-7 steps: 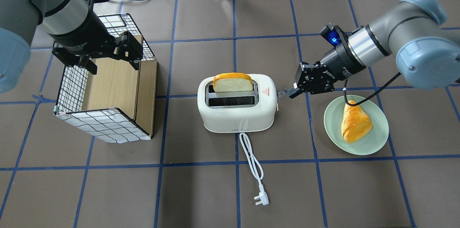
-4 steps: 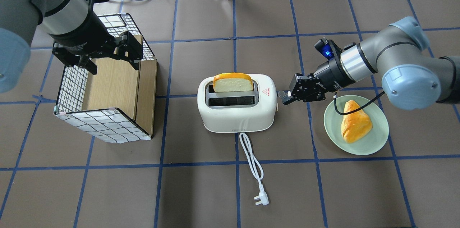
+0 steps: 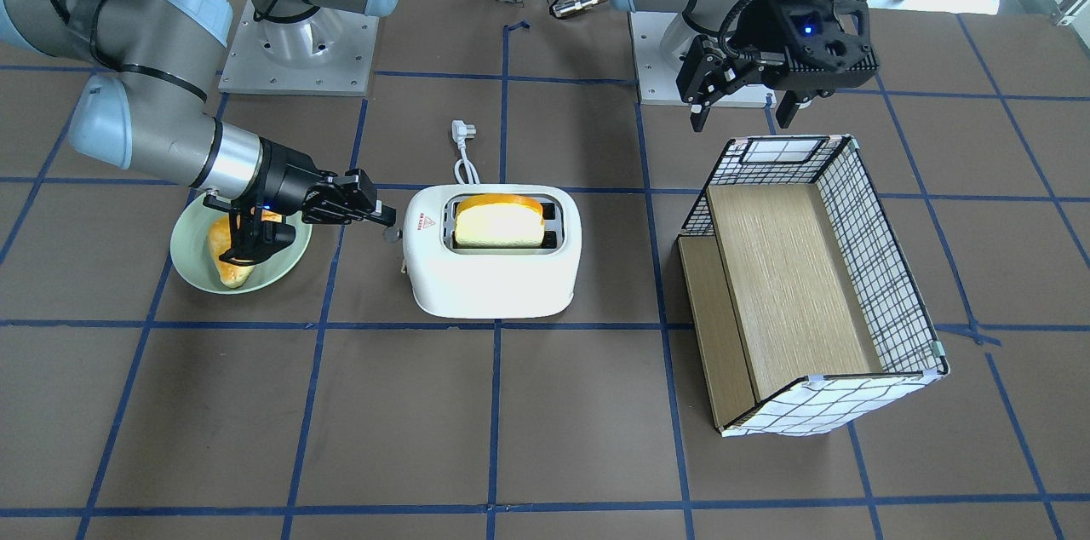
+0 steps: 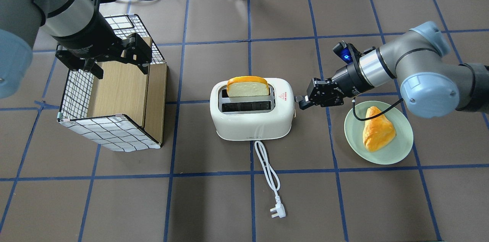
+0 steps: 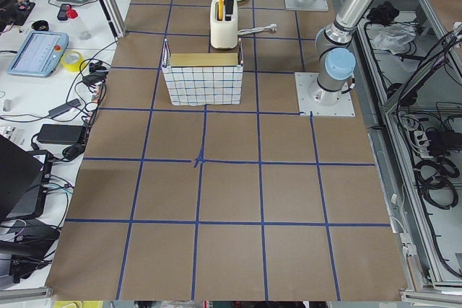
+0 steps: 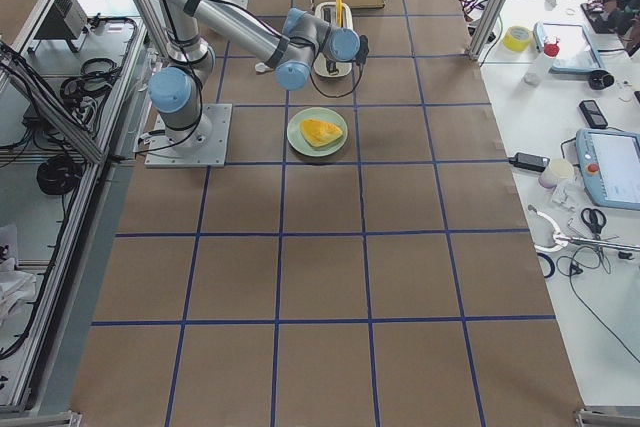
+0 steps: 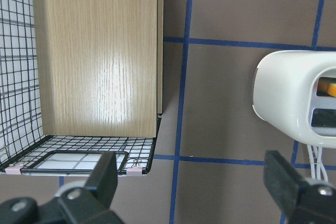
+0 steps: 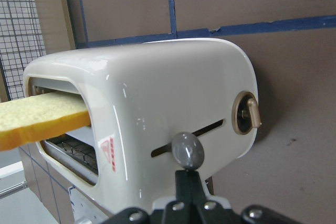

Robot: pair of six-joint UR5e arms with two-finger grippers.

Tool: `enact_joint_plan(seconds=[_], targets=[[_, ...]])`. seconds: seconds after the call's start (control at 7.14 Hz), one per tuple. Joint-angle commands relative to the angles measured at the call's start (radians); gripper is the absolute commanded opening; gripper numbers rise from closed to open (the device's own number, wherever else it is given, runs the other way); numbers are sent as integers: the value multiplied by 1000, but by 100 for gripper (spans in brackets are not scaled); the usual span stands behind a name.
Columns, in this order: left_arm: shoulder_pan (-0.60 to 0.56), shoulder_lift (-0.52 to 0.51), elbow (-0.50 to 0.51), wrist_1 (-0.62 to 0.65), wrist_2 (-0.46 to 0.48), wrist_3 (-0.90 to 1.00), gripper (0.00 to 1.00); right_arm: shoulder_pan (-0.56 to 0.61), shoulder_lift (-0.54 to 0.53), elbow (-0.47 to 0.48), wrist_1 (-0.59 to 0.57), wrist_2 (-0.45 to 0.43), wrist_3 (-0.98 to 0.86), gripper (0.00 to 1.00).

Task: Press toaster with right arm
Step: 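Press the toaster lever down with the right gripper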

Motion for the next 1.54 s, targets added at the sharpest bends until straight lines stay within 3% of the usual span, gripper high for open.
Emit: enact_joint_plan(seconds=[0.0,1.12,1.4], targets=[[0,0,0,0,0,0,100,0,6,0,-8,-2,9,0],[0,0,0,0,0,0,100,0,55,12,-71,-5,11,0],[0,0,0,0,0,0,100,5,12,-12,-66,-22,142,0]])
